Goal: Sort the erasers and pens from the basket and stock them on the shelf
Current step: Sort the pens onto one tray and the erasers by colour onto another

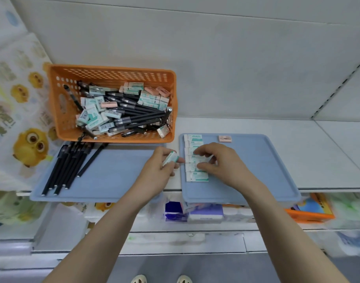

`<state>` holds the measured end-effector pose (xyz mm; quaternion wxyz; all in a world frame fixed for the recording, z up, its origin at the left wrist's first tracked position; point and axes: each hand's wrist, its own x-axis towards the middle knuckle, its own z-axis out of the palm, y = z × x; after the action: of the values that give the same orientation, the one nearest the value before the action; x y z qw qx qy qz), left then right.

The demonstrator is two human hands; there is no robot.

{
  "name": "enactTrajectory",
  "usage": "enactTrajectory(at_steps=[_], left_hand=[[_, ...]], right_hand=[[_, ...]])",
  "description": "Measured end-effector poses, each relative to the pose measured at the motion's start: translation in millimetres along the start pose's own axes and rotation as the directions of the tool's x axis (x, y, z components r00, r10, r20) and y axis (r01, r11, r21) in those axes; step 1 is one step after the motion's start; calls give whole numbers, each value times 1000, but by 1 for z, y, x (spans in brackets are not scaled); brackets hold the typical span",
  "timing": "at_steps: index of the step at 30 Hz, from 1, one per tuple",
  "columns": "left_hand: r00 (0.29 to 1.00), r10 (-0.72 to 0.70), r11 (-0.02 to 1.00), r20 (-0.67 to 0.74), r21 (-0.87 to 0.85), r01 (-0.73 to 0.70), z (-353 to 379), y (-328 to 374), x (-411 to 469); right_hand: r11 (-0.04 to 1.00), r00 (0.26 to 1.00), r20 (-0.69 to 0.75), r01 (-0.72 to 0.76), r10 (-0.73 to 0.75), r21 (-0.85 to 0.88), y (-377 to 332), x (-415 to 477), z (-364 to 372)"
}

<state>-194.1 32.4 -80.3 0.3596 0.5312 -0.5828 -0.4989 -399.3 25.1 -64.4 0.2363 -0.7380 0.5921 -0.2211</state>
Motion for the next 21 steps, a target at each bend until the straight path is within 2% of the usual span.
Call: enactTrajectory(at_steps=[4,7,11,14,16,21], left_hand=[[998,46,996,-46,79,-43,-8,-7,-4],[996,54,998,-66,20,-53,-9,-8,-6],[993,66,998,-99,12,-65,-10,-12,-8],[991,78,996,-110,41,-73,-10,-14,-9],[991,92,995,-99,38,-88,-9,-13,-8],[992,110,994,-68,37,-108,-8,-11,-8]], right_hand=[[994,1000,-8,-23,23,-109,5,-8,0],[982,999,23,-43,48,-183,8,-14,-4],[988,999,-48,-25,18,-152,3,-28,-12],[999,997,70,-13,15,-33,-11,-40,-13],[999,993,120,14,-8,-49,-15,-43,-5],[993,998,64,20,-13,-120,-12,-39,8]])
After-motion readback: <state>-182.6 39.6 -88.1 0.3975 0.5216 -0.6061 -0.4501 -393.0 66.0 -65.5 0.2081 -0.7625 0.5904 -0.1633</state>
